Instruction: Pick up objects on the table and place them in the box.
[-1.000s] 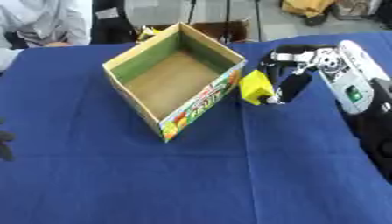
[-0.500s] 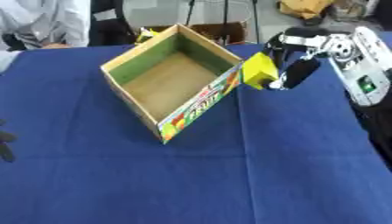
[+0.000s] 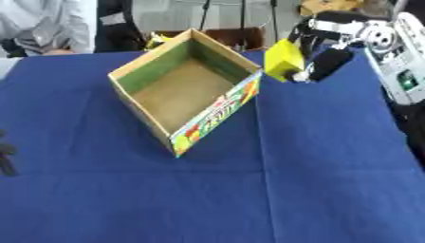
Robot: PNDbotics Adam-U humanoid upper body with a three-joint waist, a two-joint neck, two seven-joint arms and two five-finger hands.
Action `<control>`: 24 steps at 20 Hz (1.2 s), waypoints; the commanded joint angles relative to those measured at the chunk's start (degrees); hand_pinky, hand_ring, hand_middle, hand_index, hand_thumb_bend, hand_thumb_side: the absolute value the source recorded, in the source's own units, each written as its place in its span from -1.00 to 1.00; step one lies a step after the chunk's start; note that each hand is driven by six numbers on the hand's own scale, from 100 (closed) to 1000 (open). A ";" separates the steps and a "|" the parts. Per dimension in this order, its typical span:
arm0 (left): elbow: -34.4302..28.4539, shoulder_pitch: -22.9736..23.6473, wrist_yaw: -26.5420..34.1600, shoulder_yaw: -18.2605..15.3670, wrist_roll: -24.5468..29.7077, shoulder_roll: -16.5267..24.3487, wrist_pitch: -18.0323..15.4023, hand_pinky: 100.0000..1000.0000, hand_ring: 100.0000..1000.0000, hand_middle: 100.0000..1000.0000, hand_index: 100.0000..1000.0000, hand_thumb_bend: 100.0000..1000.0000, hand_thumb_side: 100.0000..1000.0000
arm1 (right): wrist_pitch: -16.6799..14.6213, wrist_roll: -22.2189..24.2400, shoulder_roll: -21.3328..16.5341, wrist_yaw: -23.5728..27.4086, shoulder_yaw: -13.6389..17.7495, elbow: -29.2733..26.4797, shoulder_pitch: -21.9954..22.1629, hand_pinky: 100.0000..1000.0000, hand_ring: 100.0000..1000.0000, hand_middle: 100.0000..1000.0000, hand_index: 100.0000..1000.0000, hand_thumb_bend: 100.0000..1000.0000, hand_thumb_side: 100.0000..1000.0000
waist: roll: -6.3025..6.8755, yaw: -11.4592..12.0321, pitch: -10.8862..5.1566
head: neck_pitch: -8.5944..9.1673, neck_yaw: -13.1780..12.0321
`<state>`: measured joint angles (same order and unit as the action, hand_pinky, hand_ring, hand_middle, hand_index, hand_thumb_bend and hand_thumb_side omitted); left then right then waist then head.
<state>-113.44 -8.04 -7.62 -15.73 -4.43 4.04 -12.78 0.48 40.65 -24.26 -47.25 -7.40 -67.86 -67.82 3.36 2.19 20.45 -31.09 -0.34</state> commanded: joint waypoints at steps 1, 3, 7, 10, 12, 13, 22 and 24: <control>-1.15 -0.03 0.01 -0.01 -0.06 1.21 0.14 -0.68 -0.19 0.01 0.74 -0.45 0.90 | 0.66 -0.71 -0.88 0.47 0.91 -2.09 -2.49 0.37 0.30 -0.37 -0.36 -0.50 -0.63 | -0.24 0.03 -1.66 | 0.83 0.02; -1.15 0.05 0.00 0.03 -0.02 1.25 0.19 -0.68 -0.19 0.01 0.74 -0.45 0.90 | 1.15 -1.21 -0.10 0.32 1.05 -2.46 -3.51 0.37 0.30 -0.37 -0.36 -0.48 -0.61 | -0.37 0.20 -1.76 | 0.77 0.08; -1.15 0.13 0.01 0.18 0.11 1.30 0.23 -0.68 -0.19 0.01 0.74 -0.45 0.90 | 2.33 -2.06 2.38 -0.49 1.37 -2.36 -5.75 0.38 0.30 -0.38 -0.36 -0.43 -0.60 | -0.63 0.70 -1.87 | 0.68 0.49; -1.15 0.08 0.09 0.31 0.24 1.31 0.22 -0.68 -0.19 0.01 0.74 -0.45 0.90 | 3.26 -2.73 4.68 -1.35 1.68 -2.01 -6.97 0.38 0.30 -0.38 -0.36 -0.42 -0.60 | -0.78 1.23 -1.79 | 0.76 0.89; -1.15 0.03 0.15 0.37 0.31 1.31 0.21 -0.68 -0.19 0.01 0.74 -0.45 0.90 | 3.54 -2.95 5.71 -1.84 1.69 -1.73 -7.42 0.38 0.30 -0.38 -0.36 -0.41 -0.60 | -0.85 1.54 -1.72 | 0.84 1.05; -1.15 0.02 0.17 0.37 0.33 1.31 0.21 -0.68 -0.19 0.01 0.74 -0.45 0.90 | 3.60 -3.02 5.94 -2.00 1.69 -1.63 -7.53 0.38 0.30 -0.38 -0.36 -0.41 -0.60 | -0.86 1.60 -1.70 | 0.86 1.07; -1.15 -0.37 0.57 0.93 0.97 0.99 0.08 -0.68 -0.19 0.01 0.74 -0.45 0.90 | 5.56 -4.83 14.53 -6.36 2.07 0.27 -8.96 0.39 0.30 -0.39 -0.38 -0.36 -0.63 | -1.08 3.86 -0.90 | 1.64 3.26; -1.15 -0.46 0.61 1.01 1.11 0.87 0.09 -0.68 -0.19 0.01 0.74 -0.45 0.89 | 5.43 -5.10 16.09 -7.82 1.84 0.71 -8.65 0.39 0.30 -0.39 -0.38 -0.36 -0.63 | -1.06 4.04 -0.72 | 1.91 3.56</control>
<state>-113.44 -8.10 -7.17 -15.00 -3.56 4.09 -12.59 5.85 35.95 -8.80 -53.89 -5.69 -66.83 -75.13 2.18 6.08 20.79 -30.04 2.92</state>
